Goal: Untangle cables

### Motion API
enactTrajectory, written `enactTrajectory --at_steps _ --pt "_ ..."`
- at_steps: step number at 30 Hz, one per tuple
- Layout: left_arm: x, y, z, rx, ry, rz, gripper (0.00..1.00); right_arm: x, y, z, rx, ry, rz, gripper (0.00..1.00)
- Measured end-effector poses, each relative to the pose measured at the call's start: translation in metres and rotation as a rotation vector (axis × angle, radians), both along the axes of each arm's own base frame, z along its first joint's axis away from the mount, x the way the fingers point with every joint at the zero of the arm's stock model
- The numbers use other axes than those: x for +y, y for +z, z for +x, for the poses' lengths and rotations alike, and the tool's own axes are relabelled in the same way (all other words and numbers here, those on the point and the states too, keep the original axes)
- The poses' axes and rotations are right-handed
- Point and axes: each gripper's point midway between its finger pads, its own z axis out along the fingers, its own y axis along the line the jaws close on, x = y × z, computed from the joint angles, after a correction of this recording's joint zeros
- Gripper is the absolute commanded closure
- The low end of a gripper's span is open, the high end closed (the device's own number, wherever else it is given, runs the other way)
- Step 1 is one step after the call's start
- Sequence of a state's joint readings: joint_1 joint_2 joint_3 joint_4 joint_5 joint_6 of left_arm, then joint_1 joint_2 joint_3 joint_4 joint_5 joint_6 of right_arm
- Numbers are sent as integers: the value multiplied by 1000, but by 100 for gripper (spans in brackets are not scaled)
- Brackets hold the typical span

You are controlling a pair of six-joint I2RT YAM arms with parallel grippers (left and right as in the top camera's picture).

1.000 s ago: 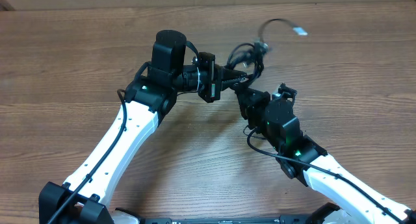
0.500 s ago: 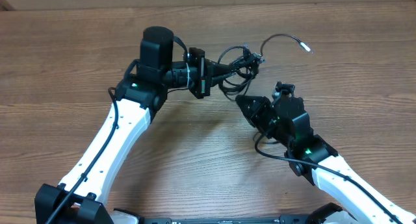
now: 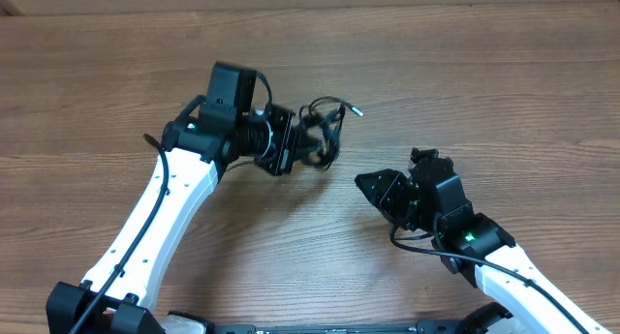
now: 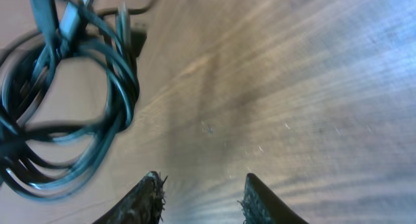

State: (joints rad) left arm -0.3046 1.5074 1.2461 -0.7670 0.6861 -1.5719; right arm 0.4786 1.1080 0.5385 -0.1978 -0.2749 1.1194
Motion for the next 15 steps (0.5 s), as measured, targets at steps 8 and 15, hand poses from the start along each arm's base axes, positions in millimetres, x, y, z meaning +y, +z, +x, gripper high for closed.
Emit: enactTrajectory --at_steps 8,15 --pt "25 -28 -35 175 20 159 95 7 -8 -21 115 49 46 19" --pt "28 -34 -38 174 19 215 95 16 -5 -31 142 106 89 0"
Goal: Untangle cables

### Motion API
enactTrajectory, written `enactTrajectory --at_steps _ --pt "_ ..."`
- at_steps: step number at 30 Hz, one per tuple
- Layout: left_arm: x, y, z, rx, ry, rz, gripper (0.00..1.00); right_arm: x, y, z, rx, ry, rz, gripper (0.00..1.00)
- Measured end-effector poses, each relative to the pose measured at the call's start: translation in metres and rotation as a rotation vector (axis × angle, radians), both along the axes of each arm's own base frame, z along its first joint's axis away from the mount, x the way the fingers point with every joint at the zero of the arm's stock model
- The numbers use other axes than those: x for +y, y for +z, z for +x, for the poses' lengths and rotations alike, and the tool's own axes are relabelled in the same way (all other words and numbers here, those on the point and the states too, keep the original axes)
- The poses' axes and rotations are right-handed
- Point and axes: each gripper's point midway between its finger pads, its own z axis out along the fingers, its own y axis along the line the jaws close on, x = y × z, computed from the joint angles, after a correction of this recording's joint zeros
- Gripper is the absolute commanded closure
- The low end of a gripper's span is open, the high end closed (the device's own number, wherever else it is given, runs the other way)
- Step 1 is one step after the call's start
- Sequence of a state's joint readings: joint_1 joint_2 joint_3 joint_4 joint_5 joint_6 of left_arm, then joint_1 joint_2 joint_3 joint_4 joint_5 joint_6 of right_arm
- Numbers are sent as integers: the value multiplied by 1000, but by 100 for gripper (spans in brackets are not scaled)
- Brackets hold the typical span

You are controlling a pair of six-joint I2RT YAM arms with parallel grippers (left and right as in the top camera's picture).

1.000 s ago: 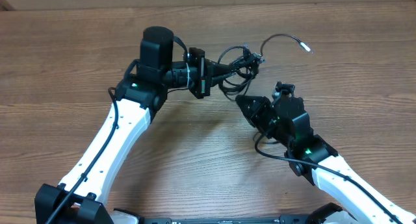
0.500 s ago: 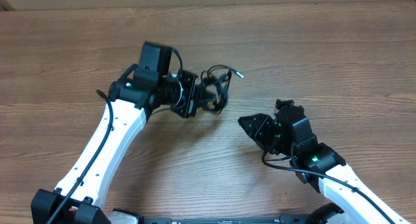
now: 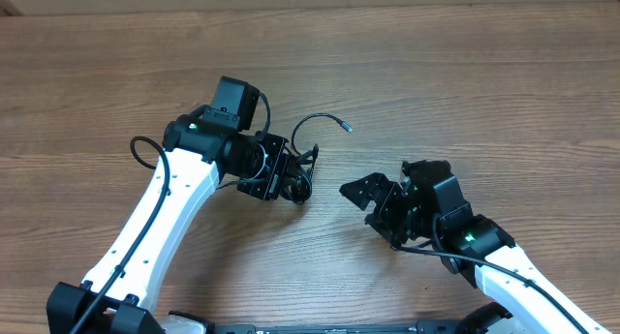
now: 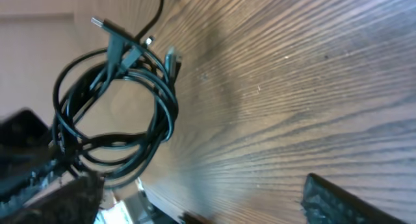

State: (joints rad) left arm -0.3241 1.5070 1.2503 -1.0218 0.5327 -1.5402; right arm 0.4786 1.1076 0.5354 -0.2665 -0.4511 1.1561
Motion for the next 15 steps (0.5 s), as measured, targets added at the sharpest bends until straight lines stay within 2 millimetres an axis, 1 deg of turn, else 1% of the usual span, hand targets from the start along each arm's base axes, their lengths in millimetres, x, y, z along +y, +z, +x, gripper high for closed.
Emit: enactTrajectory --at_steps 3,8,13,15 --pt "-3 -1 -3 -1 -13 7 96 1 1 -1 4 8 8 0" --pt "-2 -1 -3 -1 -13 14 95 2 2 -1 1 12 12 0" --pt "1 -4 -12 40 -16 29 96 2 2 -1 1 11 11 0" --pt "2 -5 -14 49 -18 33 95 1 1 -1 -1 7 8 3"
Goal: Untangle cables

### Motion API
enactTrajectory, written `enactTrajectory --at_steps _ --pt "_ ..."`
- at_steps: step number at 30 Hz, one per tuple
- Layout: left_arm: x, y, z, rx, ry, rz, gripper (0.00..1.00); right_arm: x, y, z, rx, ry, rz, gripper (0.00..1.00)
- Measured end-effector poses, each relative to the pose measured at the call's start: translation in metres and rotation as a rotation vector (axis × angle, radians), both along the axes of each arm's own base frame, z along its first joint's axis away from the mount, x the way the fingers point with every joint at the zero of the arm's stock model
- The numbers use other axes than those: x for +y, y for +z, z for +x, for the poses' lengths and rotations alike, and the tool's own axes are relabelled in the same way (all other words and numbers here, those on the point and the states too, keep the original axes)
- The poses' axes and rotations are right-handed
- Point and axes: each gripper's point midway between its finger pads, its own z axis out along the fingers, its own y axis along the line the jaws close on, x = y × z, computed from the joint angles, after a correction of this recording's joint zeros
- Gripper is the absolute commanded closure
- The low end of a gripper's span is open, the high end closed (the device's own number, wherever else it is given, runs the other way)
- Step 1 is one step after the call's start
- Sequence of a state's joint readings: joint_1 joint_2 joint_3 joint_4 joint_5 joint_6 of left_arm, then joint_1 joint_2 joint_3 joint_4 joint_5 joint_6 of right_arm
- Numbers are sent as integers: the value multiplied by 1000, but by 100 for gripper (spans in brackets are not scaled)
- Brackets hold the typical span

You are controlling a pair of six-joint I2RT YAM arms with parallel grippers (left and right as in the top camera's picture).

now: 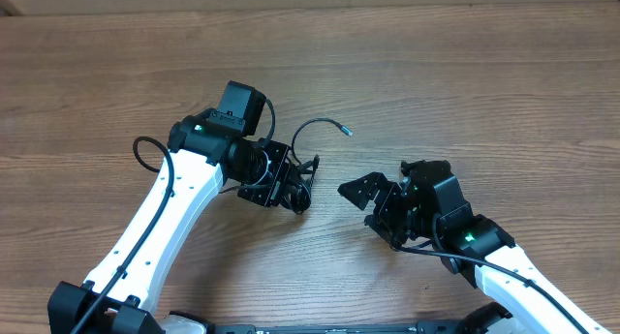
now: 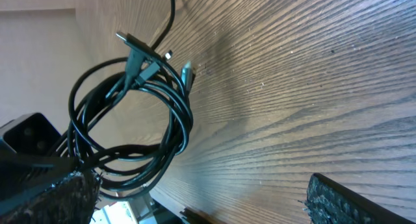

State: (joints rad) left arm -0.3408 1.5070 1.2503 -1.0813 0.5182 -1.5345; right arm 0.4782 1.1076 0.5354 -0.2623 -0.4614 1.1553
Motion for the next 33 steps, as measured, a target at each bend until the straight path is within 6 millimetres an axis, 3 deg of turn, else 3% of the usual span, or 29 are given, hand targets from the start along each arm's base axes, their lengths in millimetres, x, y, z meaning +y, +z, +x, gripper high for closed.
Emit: enactTrajectory --at_steps 3,17,24,28,30,33 --pt "1 0 -2 8 -2 3 96 -1 -1 1 -3 -6 -6 11" --pt "-1 1 -6 36 6 -10 96 4 2 -5 151 -90 89 6" --pt "-3 2 -8 93 77 -23 96 25 29 -1 69 -15 198 6" --pt "-9 6 8 16 73 -57 96 41 23 -20 146 -2 189 6" --pt "-18 17 34 -177 -35 -94 96 46 16 -25 179 -7 176 6" --pt "-21 21 40 -266 -113 -101 96 49 5 -28 214 -18 153 5"
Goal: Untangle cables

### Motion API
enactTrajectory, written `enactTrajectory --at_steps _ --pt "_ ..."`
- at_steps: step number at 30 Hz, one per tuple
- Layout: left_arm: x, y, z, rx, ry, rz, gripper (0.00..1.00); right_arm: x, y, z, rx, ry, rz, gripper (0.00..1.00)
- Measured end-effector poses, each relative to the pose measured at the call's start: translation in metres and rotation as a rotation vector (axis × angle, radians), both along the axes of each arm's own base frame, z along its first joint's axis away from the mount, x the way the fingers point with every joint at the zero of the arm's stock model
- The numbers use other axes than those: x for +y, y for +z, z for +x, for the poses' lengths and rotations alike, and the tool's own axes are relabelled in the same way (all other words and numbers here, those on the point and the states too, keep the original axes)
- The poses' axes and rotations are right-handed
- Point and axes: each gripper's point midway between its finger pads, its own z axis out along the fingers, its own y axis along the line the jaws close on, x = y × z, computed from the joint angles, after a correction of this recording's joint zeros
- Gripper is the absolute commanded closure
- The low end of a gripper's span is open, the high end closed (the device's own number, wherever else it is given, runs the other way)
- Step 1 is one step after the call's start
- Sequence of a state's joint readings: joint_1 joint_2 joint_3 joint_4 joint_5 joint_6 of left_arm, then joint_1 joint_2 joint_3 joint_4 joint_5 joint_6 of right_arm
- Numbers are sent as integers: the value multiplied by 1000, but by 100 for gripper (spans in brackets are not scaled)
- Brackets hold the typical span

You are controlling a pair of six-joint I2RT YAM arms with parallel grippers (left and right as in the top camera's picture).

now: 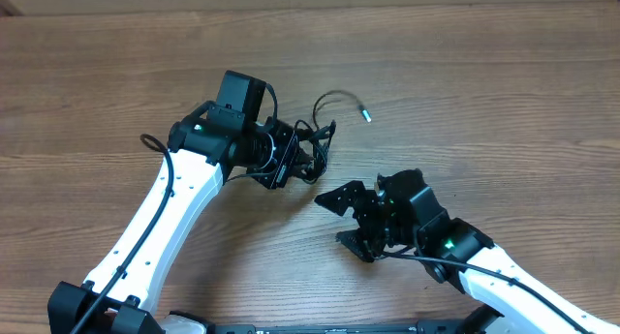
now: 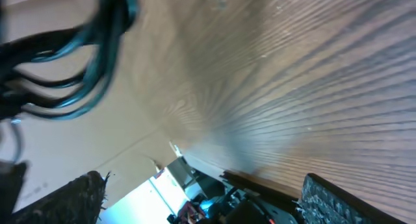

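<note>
A tangled bundle of black cables [image 1: 318,150] hangs at the fingers of my left gripper [image 1: 298,158], which is shut on it left of the table's middle. One loose cable arcs away from the bundle to a small plug [image 1: 366,111] farther right. My right gripper [image 1: 346,220] is open wide, just near-right of the bundle, with nothing between its fingers. In the right wrist view the cables [image 2: 78,74] are a blurred dark mass at the upper left, well clear of the right gripper [image 2: 205,182].
The wooden table [image 1: 484,82] stretches bare to the right and far side. My left arm's white link [image 1: 165,218] crosses the near left. The right arm's body [image 1: 455,242] lies near right. The table's front edge [image 2: 260,178] shows in the right wrist view.
My left gripper carried the bundle farther away and to the right. My right gripper has shifted left and nearer, still open wide; the cables now sit at the top-left corner of its view.
At first my left gripper held the bundle at mid-table and my right gripper's fingers stood close together. Then the bundle sat nearer and to the left, and the right gripper had opened wide. Now the bundle is farther right again, with the right gripper close beside it.
</note>
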State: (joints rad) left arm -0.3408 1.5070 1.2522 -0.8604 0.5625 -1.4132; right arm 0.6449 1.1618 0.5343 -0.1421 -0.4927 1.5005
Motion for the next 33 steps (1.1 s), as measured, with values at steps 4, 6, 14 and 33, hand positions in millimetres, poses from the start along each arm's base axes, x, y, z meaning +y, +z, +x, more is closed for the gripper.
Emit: enactTrajectory --at_steps 4,6,14,33 --pt "-1 1 -1 -47 -64 5 95 -1 -8 2 36 -35 -16 5" --pt "-3 2 -2 -68 -97 1 95 -2 -6 9 36 -79 -11 4" --pt "-10 6 -14 7 -101 -66 95 -1 6 30 20 -199 41 2" --pt "-22 19 -12 -12 -123 -151 96 -14 -9 39 77 -322 -6 2"
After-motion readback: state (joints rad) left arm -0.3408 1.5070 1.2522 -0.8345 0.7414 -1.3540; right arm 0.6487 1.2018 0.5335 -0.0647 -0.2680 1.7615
